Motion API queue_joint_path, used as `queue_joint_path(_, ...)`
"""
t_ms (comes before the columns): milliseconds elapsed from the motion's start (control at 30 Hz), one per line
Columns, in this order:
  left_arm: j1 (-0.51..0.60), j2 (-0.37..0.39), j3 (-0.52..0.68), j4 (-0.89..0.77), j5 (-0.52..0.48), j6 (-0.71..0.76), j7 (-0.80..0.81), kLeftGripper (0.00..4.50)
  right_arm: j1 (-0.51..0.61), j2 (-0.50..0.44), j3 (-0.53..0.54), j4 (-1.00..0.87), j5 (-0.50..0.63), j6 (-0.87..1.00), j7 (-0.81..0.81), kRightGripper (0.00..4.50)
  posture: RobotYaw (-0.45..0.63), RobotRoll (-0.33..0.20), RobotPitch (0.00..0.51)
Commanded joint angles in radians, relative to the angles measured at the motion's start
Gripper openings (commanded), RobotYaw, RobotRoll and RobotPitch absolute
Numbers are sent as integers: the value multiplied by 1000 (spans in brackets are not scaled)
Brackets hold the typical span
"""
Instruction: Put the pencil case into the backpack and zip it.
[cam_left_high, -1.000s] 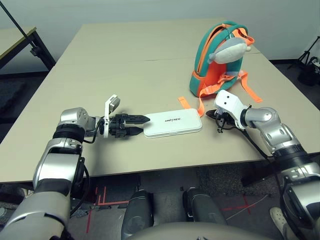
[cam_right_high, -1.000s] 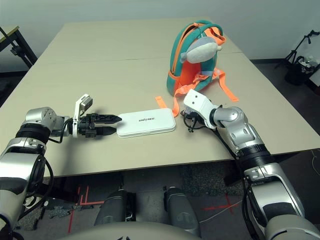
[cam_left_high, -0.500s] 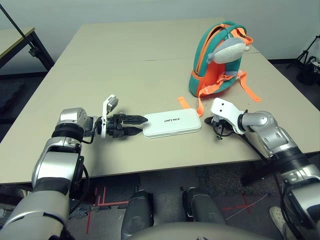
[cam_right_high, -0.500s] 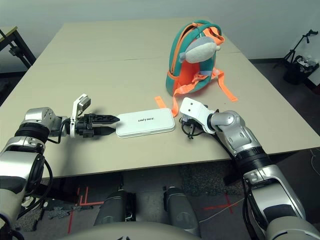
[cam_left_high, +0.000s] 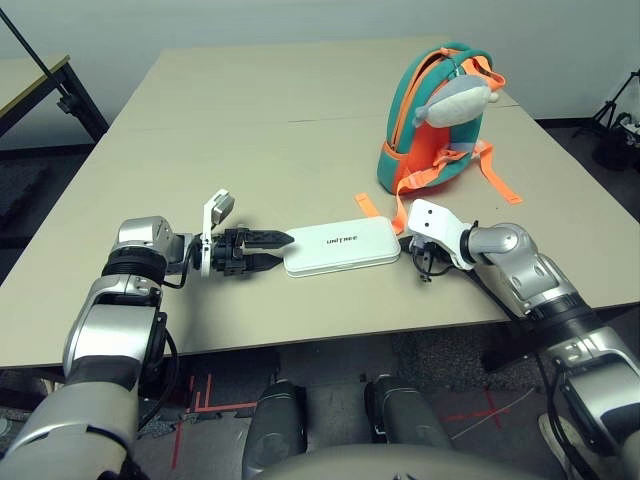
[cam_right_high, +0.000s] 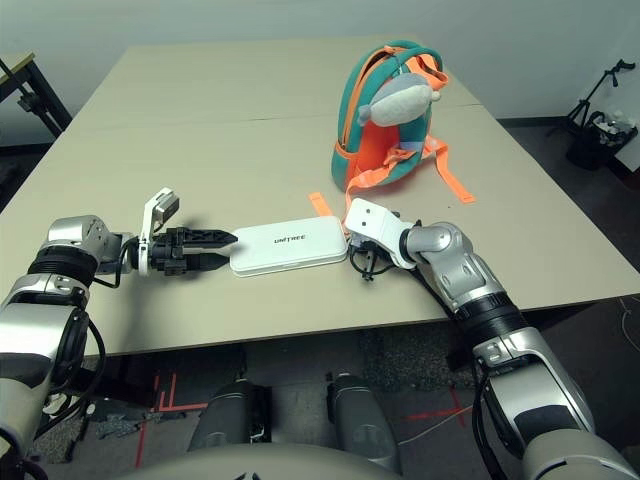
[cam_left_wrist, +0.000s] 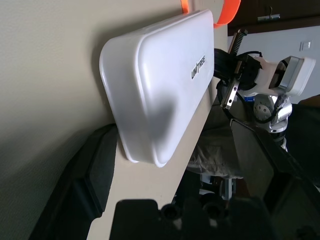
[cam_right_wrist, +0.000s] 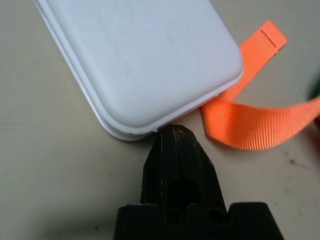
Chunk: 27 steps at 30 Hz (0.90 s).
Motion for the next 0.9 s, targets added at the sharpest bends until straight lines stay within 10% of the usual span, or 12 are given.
queue_joint_path(33, 2, -9, -11, 30, 31, -10, 10, 4500, -30, 53, 45, -3, -5, -12, 8, 39, -155, 0, 25)
queue_joint_path(500, -8, -13, 0, 48, 46, -47, 5, 4500, -24, 42, 39, 0, -7, -16, 15, 39, -157, 0, 24)
queue_joint_path(767, -11, -13, 26, 50, 53, -63, 11, 1670, -4, 27, 31, -8, -1, -11, 7, 0, -157, 0, 26)
queue_joint_path(900, -13, -14, 33, 44, 58, -73, 12, 1300, 13, 12, 16, -18, 8, 0, 3, 0, -155, 0, 27)
